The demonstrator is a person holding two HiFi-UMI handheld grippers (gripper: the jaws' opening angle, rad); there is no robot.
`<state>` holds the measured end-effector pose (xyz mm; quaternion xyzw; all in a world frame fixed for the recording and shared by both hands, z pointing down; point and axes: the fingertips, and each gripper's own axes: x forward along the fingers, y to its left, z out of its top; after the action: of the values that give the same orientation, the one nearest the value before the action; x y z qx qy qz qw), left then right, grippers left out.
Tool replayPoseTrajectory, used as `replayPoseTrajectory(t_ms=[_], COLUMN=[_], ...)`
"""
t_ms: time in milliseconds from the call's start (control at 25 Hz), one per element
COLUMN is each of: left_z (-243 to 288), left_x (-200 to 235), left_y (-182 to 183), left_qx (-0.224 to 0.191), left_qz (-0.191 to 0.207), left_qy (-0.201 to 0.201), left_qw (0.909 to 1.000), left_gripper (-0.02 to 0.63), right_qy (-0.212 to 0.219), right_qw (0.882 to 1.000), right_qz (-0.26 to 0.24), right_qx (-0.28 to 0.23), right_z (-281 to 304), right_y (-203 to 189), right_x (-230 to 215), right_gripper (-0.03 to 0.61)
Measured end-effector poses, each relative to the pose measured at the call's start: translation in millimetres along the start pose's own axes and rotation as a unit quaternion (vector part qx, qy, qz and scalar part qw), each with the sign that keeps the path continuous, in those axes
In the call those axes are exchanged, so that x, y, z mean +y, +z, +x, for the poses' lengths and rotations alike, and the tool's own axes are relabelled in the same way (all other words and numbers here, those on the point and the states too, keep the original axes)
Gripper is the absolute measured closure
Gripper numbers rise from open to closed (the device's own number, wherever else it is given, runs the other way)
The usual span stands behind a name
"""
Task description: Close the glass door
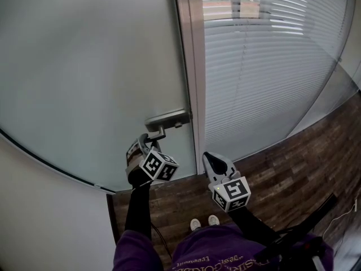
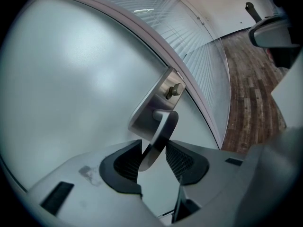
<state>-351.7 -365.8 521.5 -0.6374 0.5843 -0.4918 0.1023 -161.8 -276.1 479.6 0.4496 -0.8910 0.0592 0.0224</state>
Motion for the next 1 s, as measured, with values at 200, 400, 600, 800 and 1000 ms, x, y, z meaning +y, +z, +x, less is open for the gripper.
replayPoseTrajectory(t_ms=[200,400,600,800,1000], left_z=[0,-7,-3,7,10], left_x=[1,5,4,3,4], left_y=[0,2,2,3,5], left_qx=[-0.005,-0.007,-0.005,0.001,-0.006], left_qz=[-0.01,-0.013,-0.019,-0.025,-0.024], left_qy=[-0.001,0.0,-0.004,-0.008,-0.002], left_qw=[0.9999,0.9999,0.9998,0.9997,0.9997], left_gripper=[0.466,0.465,0.463,0.46,0.46], right_qy=[0.003,0.004,0.006,0.008,0.009], right_qw=[1.0,1.0,1.0,1.0,1.0], right_qz=[0.002,0.007,0.005,0.004,0.003], right_qx=[-0.002,-0.005,-0.004,-0.005,-0.003], right_z=[4,3,7,15,20], right_y=[3,9,9,8,9], right_x=[2,7,7,4,3], right_gripper=[0.581,0.581,0.581,0.581,0.581])
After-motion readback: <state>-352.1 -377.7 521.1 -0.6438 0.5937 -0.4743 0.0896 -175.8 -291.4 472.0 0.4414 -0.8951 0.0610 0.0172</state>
